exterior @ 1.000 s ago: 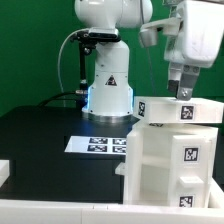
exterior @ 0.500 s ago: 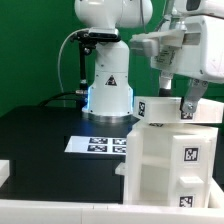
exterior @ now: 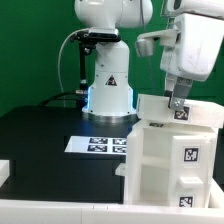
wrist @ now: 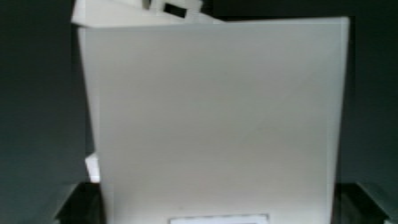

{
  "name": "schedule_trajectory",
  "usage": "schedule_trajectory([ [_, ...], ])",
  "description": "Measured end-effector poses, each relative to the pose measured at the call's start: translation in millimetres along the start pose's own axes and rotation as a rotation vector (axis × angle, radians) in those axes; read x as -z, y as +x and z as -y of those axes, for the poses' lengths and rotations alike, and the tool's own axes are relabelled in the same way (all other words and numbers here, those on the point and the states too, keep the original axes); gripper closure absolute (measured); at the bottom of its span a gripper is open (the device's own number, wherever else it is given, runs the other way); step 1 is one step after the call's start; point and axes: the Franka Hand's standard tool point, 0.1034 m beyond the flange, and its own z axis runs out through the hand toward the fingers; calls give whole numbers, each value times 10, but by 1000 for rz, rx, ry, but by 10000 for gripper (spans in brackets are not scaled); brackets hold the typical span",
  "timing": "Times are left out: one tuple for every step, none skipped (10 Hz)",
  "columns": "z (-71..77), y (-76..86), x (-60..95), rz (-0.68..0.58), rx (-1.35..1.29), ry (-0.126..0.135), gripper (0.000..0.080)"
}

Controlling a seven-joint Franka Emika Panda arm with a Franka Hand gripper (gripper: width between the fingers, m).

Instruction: Assemble cabinet

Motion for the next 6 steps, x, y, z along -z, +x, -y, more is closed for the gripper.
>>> schedule_trajectory([
  [-3, -7, -1, -1, -97, 0, 246],
  [-7, -31, -11, -4, -231, 0, 246],
  [12, -30, -20, 2, -394, 8, 246],
  [37, -15, -20, 11, -526, 20, 246],
  [64, -2, -21, 28, -682, 45, 246],
  [71, 5, -16, 54, -836, 99, 245],
])
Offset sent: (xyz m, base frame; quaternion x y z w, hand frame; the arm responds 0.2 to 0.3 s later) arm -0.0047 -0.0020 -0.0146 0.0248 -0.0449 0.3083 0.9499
